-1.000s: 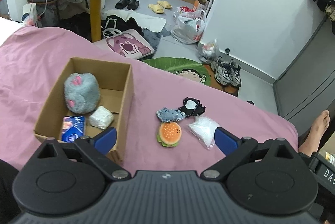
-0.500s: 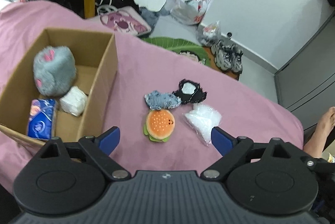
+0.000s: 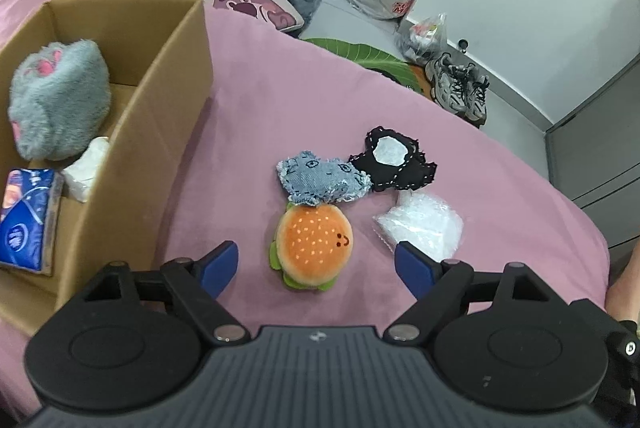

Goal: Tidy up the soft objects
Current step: 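Close the left gripper on the burger plush while right gripper approaches the plastic bag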

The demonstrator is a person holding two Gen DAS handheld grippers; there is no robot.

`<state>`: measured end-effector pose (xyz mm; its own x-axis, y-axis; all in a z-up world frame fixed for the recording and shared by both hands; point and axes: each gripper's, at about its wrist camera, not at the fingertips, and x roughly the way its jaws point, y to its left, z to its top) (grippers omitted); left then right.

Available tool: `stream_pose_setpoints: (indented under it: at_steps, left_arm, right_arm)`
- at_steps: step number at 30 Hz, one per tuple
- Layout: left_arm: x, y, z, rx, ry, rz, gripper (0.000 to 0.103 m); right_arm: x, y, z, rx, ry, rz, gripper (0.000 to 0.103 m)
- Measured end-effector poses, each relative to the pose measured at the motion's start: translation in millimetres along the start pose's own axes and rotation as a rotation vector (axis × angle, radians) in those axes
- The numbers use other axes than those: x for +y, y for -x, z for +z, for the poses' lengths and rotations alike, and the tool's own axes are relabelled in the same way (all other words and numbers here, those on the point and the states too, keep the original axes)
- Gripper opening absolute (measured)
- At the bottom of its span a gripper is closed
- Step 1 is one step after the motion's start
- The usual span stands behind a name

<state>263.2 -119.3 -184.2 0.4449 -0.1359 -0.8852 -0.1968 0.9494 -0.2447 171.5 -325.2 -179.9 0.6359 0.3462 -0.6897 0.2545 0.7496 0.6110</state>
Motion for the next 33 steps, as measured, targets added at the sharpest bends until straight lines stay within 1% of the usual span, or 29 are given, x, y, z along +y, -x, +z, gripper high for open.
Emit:
stream_pose_setpoints:
  at_steps: [4,5,6,8,9,10,11,12,13,16,18,23,31,32,33]
  left_arm:
    - [-0.9,-13.3,0.6,0.012,0.002,0.013,0.085]
    - [-0.2,-16.4,0.5,0.016,0.003,0.017,0.084]
    - [0.7,-20.0,0.8,0.023,0.006,0.022,0.081]
    - [2.8,-26.8,0.6,0.043,0.016,0.027,0.073]
    - [4.2,-30.0,0.3,0.054,0.021,0.025,0.065]
    - [5.5,-32.5,0.0,0.062,0.025,0.028,0.06]
    - [6.7,-33.3,-0.5,0.061,0.028,0.03,0.058]
    - [7.5,-33.3,-0.8,0.055,0.031,0.027,0.052]
    - [7.5,-33.3,-1.2,0.052,0.031,0.019,0.044]
    - [5.6,-31.5,-1.7,0.057,0.024,0.018,0.04]
    - [6.1,-27.4,-1.0,0.058,0.031,0.012,0.039]
    - [10.9,-14.9,1.0,0.055,0.031,-0.005,0.039]
    - [22.6,-2.3,5.7,0.042,0.055,0.004,0.039]
    - [23.3,-1.3,6.0,0.041,0.055,0.006,0.039]
    - [23.9,0.2,6.3,0.041,0.053,0.006,0.039]
  right_arm:
    - [-5.7,-9.9,1.1,0.009,-0.012,-0.01,0.095]
    - [-7.0,-12.8,1.5,0.012,-0.018,-0.009,0.094]
    - [-9.1,-16.2,1.8,0.014,-0.028,-0.008,0.094]
    - [-11.7,-23.5,3.7,0.016,-0.041,-0.004,0.094]
    - [-11.8,-27.1,4.2,0.018,-0.044,-0.005,0.093]
    - [-11.2,-31.0,4.7,0.02,-0.044,-0.007,0.093]
    - [-11.3,-34.3,4.9,0.021,-0.04,-0.007,0.093]
    - [-10.5,-37.5,4.9,0.023,-0.039,-0.006,0.093]
    - [-10.4,-41.8,5.0,0.025,-0.042,-0.004,0.093]
    - [-10.1,-50.1,5.0,0.022,-0.05,0.006,0.093]
    - [-10.8,-55.8,7.5,0.021,-0.055,0.006,0.093]
    - [-16.7,-69.1,12.1,0.027,-0.1,0.025,0.086]
    - [-10.7,-86.2,7.9,0.057,-0.068,0.016,0.083]
    - [-10.5,-86.5,7.0,0.057,-0.064,0.017,0.081]
    - [-10.1,-86.9,5.7,0.057,-0.056,0.019,0.071]
